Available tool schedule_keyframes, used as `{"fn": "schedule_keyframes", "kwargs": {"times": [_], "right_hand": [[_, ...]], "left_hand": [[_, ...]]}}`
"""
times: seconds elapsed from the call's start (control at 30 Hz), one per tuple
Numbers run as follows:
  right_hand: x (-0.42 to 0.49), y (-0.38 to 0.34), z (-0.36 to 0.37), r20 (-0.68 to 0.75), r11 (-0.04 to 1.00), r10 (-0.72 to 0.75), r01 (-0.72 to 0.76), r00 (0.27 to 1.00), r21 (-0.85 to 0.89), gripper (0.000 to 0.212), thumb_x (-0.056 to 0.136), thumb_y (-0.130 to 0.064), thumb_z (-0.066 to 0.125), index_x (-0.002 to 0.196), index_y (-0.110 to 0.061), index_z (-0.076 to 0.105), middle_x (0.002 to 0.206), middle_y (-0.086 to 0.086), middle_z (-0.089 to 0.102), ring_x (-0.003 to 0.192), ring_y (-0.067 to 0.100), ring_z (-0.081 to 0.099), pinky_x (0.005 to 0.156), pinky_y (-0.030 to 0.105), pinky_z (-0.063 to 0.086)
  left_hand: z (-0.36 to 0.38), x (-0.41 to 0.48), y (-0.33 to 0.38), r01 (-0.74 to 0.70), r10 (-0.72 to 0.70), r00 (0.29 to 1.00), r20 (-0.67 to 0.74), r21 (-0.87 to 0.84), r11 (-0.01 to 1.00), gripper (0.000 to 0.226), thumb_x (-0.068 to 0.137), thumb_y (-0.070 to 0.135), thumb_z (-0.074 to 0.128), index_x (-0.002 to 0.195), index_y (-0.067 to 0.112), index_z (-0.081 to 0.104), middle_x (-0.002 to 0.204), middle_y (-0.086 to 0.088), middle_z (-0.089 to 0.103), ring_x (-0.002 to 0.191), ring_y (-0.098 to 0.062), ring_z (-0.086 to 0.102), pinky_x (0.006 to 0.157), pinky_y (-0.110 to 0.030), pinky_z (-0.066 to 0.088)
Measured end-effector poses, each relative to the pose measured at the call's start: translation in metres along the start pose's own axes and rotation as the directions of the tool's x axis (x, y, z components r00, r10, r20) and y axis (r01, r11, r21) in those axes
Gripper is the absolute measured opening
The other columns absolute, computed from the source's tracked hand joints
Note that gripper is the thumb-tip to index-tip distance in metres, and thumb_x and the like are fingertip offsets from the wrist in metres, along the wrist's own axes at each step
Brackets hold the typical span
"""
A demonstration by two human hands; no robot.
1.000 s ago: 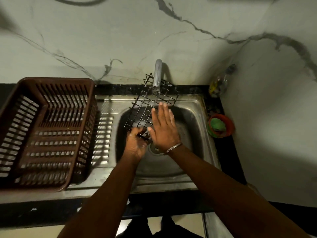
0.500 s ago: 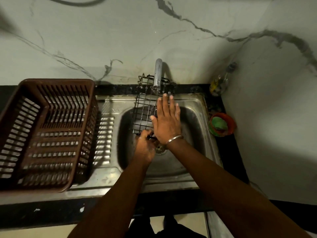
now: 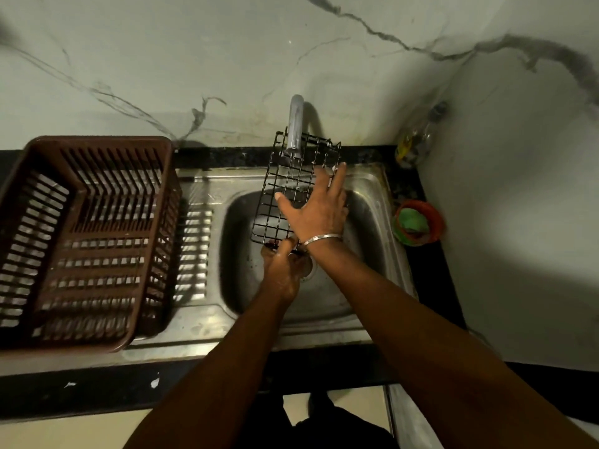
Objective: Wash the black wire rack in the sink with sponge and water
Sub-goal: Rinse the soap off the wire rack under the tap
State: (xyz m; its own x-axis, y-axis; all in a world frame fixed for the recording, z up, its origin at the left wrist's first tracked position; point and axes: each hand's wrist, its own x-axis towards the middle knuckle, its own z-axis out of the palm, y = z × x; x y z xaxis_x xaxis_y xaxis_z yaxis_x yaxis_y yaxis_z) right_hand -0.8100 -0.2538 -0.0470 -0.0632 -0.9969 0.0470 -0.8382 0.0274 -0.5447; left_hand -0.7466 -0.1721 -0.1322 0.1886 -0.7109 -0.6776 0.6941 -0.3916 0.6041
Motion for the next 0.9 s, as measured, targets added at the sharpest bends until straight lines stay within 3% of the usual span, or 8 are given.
{"fn": "schedule_keyframes", "kwargs": {"times": [0.1, 0.2, 0.37, 0.43, 0.5, 0.63, 0.77, 0.9], "right_hand": [[0.005, -0.002, -0.003, 0.026, 0.999, 0.037, -0.036, 0.999, -0.030, 0.112, 0.066, -0.090, 0.066, 0.152, -0.026, 0.033, 0.173, 0.008, 0.000, 0.149, 0.046, 0.030, 0.105, 0.064, 0.045], [0.013, 0.007, -0.011, 0.036, 0.998, 0.065, -0.066, 0.997, 0.018, 0.106, 0.066, -0.086, 0.072, 0.144, -0.022, 0.040, 0.170, 0.011, 0.011, 0.149, 0.045, 0.026, 0.107, 0.056, 0.044], [0.020, 0.027, -0.019, -0.027, 0.998, 0.025, -0.024, 0.999, 0.053, 0.086, 0.063, -0.078, 0.078, 0.123, -0.023, 0.048, 0.139, 0.009, 0.036, 0.126, 0.032, 0.042, 0.094, 0.042, 0.050], [0.020, 0.033, -0.022, -0.014, 0.999, -0.002, 0.002, 1.000, 0.045, 0.085, 0.062, -0.078, 0.079, 0.120, -0.024, 0.049, 0.134, 0.008, 0.037, 0.120, 0.028, 0.043, 0.089, 0.036, 0.046], [0.021, 0.040, -0.027, -0.002, 0.998, -0.034, 0.034, 0.999, 0.044, 0.084, 0.062, -0.077, 0.081, 0.118, -0.024, 0.049, 0.131, 0.006, 0.036, 0.115, 0.023, 0.040, 0.087, 0.033, 0.044], [0.024, 0.048, -0.032, 0.096, 0.988, -0.150, 0.151, 0.984, -0.008, 0.081, 0.064, -0.078, 0.080, 0.119, -0.027, 0.050, 0.131, 0.005, 0.036, 0.115, 0.023, 0.043, 0.090, 0.034, 0.046], [0.019, 0.048, -0.030, 0.088, 0.982, -0.179, 0.183, 0.980, -0.039, 0.055, 0.091, -0.066, 0.062, 0.131, -0.030, 0.050, 0.153, 0.007, 0.034, 0.134, 0.034, 0.042, 0.105, 0.054, 0.046], [-0.002, 0.033, -0.013, 0.105, 0.935, -0.141, 0.167, 0.984, -0.312, 0.070, 0.105, -0.061, 0.031, 0.163, -0.025, 0.020, 0.176, 0.008, -0.009, 0.160, 0.040, -0.013, 0.120, 0.074, 0.001]], "left_hand": [[-0.002, -0.006, -0.010, -0.013, 0.013, 1.000, 0.009, 0.021, 1.000, 0.098, 0.070, 0.040, 0.093, 0.144, -0.004, 0.047, 0.132, -0.030, 0.066, 0.112, -0.037, 0.073, 0.088, -0.048, 0.063], [-0.003, -0.016, -0.014, -0.016, 0.016, 0.999, 0.045, 0.005, 1.000, 0.107, 0.064, 0.044, 0.102, 0.144, -0.001, 0.045, 0.129, -0.027, 0.070, 0.115, -0.039, 0.072, 0.104, -0.059, 0.055], [-0.004, -0.023, 0.012, -0.019, 0.024, 0.997, 0.069, -0.067, 0.998, 0.126, 0.056, 0.071, 0.095, 0.158, 0.021, 0.040, 0.131, -0.011, 0.067, 0.119, -0.034, 0.069, 0.093, -0.052, 0.062], [-0.003, -0.020, 0.030, -0.078, 0.080, 0.997, -0.005, 0.160, 0.984, 0.138, 0.044, 0.081, 0.092, 0.161, 0.032, 0.037, 0.145, -0.007, 0.060, 0.131, -0.031, 0.061, 0.101, -0.053, 0.057], [0.003, -0.018, 0.048, -0.133, 0.141, 0.990, 0.025, 0.520, 0.844, 0.138, 0.042, 0.089, 0.085, 0.159, 0.029, 0.044, 0.155, -0.007, 0.054, 0.140, -0.030, 0.053, 0.109, -0.047, 0.049], [0.011, -0.002, 0.081, -0.165, 0.048, 0.979, 0.197, 0.641, 0.750, 0.123, 0.070, 0.058, 0.090, 0.169, 0.034, 0.020, 0.170, -0.011, 0.035, 0.148, -0.034, 0.046, 0.114, -0.053, 0.046], [0.012, 0.003, 0.092, -0.130, -0.022, 0.972, 0.236, 0.608, 0.783, 0.111, 0.082, 0.031, 0.090, 0.168, 0.035, 0.020, 0.148, -0.005, 0.059, 0.126, -0.031, 0.063, 0.088, -0.046, 0.057], [0.016, 0.000, 0.087, -0.106, 0.008, 0.982, 0.191, 0.507, 0.855, 0.104, 0.083, 0.022, 0.088, 0.166, 0.032, 0.027, 0.140, -0.004, 0.067, 0.124, -0.027, 0.066, 0.082, -0.044, 0.053]]}}
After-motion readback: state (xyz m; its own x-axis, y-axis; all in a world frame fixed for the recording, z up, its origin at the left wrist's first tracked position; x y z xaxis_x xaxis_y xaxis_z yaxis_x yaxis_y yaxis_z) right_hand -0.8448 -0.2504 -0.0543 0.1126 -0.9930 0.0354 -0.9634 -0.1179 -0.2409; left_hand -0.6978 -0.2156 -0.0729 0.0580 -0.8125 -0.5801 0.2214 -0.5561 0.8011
